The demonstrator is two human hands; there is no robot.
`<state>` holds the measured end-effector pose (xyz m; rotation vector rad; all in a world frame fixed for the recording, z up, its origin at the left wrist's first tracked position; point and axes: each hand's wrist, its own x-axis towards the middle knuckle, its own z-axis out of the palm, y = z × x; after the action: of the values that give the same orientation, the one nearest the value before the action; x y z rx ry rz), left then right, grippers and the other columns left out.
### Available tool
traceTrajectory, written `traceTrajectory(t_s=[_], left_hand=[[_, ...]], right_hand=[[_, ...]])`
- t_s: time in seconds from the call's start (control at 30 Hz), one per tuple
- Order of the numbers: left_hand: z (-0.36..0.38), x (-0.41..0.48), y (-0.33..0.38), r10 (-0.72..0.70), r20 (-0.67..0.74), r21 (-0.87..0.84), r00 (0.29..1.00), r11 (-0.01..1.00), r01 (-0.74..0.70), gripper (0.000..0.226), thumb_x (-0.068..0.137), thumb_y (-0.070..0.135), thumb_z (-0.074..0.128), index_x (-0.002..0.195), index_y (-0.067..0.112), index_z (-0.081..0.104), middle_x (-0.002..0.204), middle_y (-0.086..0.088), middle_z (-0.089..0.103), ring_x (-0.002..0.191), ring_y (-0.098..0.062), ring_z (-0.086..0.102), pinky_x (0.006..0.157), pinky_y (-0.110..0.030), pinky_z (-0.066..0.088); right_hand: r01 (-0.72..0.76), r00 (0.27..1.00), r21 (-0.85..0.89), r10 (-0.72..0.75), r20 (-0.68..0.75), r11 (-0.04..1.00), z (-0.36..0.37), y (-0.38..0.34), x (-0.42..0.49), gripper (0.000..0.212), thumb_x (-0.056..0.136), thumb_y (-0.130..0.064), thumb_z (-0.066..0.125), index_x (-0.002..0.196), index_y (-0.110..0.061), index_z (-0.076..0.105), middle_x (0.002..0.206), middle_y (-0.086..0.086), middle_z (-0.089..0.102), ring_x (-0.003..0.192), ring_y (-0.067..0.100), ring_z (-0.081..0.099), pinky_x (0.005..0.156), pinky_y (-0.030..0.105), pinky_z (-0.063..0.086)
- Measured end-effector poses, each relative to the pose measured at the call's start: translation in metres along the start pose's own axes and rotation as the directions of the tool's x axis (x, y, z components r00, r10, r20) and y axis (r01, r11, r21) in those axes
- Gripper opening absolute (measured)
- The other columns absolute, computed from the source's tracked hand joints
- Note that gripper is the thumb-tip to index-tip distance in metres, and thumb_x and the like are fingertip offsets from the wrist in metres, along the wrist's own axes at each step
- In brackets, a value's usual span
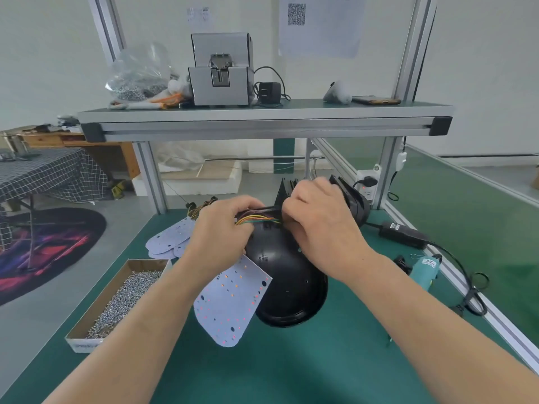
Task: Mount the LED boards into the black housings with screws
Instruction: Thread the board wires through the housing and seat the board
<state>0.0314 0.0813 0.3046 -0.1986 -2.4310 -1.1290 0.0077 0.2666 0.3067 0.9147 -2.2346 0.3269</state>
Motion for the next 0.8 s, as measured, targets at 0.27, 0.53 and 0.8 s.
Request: traceTrajectory(t_s=[0.27, 0.53, 0.8], left_hand=[[-0.002, 0.001, 0.000, 0.106, 0.032, 0.030, 0.994, 0.994, -0.107, 0.052, 0.076, -0.009, 0.050, 0.096, 0.033, 0.072, 0.093, 0.012, 0.069, 0.078, -0.005, 0.061, 0.073, -0.041, 0.056], [0.010, -0.010, -0.015, 0.107, 0.154, 0.056, 0.982, 0.992, -0.117, 0.049, 0.078, 0.008, 0.074, 0.123, 0.024, 0.063, 0.113, 0.011, 0.057, 0.105, 0.003, 0.052, 0.087, -0.018, 0.045], [0.014, -0.018, -0.022, 0.135, 0.142, 0.045, 0.981, 0.989, -0.142, 0.049, 0.071, 0.026, 0.082, 0.118, 0.025, 0.065, 0.111, 0.011, 0.055, 0.106, -0.003, 0.052, 0.083, -0.028, 0.049]], right_hand=[[-0.187, 0.975, 0.296, 0.140, 0.175, 0.937, 0.005, 0.017, 0.000, 0.037, 0.088, -0.017, 0.074, 0.122, -0.022, 0.061, 0.098, -0.004, 0.064, 0.093, 0.021, 0.062, 0.087, 0.042, 0.050], [-0.194, 0.980, 0.162, 0.182, 0.083, 0.968, 0.018, 0.011, -0.008, 0.013, 0.081, -0.012, 0.064, 0.089, -0.022, 0.059, 0.086, -0.010, 0.055, 0.090, 0.016, 0.053, 0.065, 0.038, 0.046], [-0.205, 0.972, 0.102, 0.190, 0.137, 0.974, 0.035, -0.001, -0.014, 0.024, 0.076, -0.012, 0.059, 0.096, -0.023, 0.053, 0.085, -0.010, 0.054, 0.092, 0.023, 0.056, 0.063, 0.036, 0.045]])
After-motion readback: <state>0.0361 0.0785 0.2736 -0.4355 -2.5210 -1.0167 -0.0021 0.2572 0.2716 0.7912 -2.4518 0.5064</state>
